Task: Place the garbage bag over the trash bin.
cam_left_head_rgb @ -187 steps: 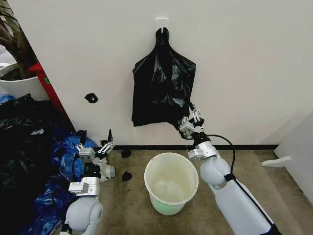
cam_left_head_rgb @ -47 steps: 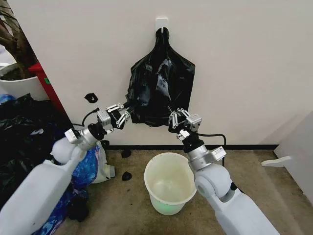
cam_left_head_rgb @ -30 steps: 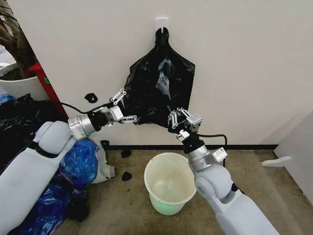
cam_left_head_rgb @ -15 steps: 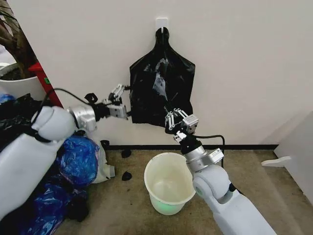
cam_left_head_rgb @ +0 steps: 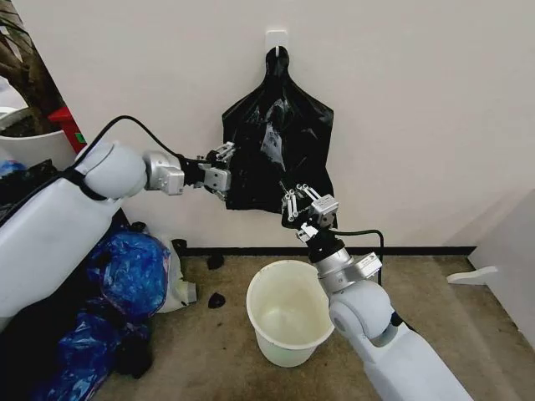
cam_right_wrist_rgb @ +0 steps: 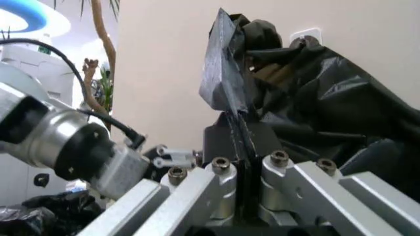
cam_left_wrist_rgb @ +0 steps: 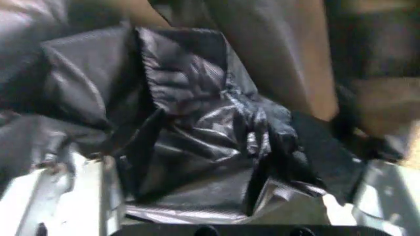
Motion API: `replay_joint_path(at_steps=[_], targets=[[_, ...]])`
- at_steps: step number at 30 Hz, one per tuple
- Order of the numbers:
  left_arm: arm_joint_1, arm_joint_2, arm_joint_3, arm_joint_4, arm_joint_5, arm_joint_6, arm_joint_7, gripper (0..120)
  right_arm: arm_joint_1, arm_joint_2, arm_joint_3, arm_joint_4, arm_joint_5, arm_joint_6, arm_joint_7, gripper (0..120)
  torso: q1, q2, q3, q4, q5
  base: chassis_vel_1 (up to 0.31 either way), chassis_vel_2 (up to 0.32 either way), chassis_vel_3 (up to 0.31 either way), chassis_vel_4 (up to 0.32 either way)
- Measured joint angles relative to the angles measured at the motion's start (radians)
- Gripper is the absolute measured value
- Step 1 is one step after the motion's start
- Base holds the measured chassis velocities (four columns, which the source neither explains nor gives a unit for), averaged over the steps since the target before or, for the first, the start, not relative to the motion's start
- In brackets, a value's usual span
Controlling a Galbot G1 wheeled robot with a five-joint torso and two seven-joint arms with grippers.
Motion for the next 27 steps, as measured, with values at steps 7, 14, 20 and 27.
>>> replay_joint_path(at_steps=[7,14,20,27], targets=[[-0.022,-0.017,0.013,0.037,0.032,0.005,0.048,50,0.002,-0.003,0.003,0.002,0.001,0.0,0.0,0,0.0,0.0,0.0,0.0,0.0,0.0,0.0,0.0,0.0],[0.01,-0.027,-0.023,0.069,-0.015,0.029,0.049,18,0.006,0.002,0.002,0.0,0.001,0.0,0.001,0,0.0,0.0,0.0,0.0,-0.0002,0.0,0.0,0.0,0.0],[0.143,-0.034,-0.105,0.069,-0.364,0.102,-0.086,0,0.0,0.001,0.006,0.0,0.003,0.0,0.003,0,0.0,0.0,0.0,-0.0001,0.0002,0.0,0.0,0.0,0.0],[0.371,-0.068,-0.2,-0.013,-0.828,0.057,-0.364,0,-0.018,0.0,0.008,0.024,0.078,-0.008,0.032,0,0.0,0.0,0.0,0.0004,-0.0003,0.0,0.0,0.0,0.0]])
